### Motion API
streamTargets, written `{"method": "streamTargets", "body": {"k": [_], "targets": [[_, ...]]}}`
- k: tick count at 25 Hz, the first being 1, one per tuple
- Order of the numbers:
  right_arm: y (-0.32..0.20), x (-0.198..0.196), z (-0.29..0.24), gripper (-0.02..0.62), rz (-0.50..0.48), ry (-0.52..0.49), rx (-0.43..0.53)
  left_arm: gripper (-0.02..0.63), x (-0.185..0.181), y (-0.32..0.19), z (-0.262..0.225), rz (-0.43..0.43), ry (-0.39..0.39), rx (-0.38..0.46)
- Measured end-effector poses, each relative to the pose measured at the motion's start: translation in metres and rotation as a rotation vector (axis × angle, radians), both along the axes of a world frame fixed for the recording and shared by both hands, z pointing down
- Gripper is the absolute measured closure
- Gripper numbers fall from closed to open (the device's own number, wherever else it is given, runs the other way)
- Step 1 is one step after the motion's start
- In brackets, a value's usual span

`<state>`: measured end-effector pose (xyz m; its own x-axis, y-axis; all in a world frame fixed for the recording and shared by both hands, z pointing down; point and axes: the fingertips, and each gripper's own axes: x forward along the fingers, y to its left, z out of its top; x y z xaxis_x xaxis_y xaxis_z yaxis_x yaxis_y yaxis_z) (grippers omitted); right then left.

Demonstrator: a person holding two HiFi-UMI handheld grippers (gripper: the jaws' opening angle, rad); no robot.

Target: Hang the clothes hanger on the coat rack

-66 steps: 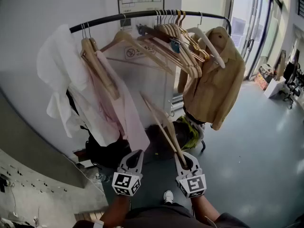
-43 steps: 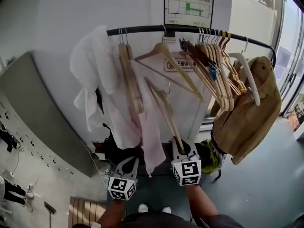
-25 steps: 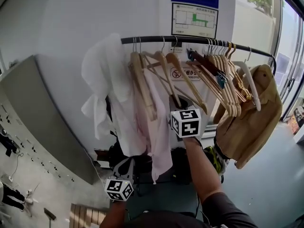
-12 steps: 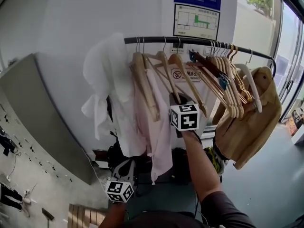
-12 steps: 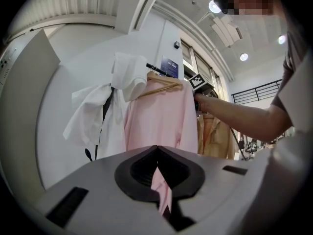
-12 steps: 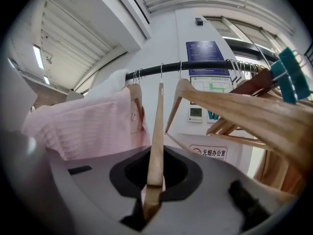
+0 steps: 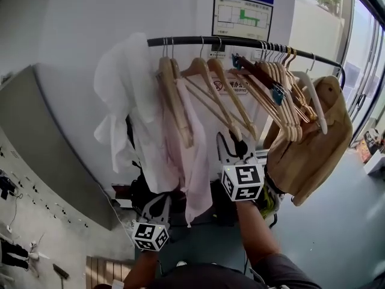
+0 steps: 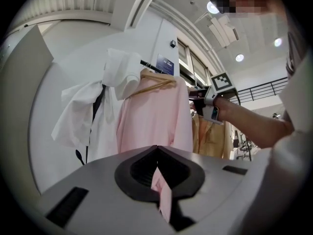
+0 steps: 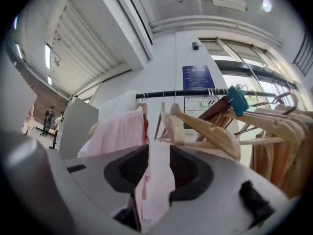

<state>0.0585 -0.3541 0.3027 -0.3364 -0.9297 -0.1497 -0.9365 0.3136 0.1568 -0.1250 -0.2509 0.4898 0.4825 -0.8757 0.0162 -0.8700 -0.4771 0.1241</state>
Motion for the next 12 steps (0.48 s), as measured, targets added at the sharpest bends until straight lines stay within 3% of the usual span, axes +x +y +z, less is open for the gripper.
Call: {"method": "streamTargets", "body": {"k": [7, 12], "targets": [[0.06, 0.017, 0.041, 0.474, 0.031, 0.027, -0.009, 0.597, 0.03, -0.011, -0.021, 0.057, 0.014, 0.047], [0.084, 0.009, 0.091, 0.484, 0.014, 0.066, -0.075, 0.597, 0.043, -0.011, -0.033, 0.08, 0.011, 0.073]]}}
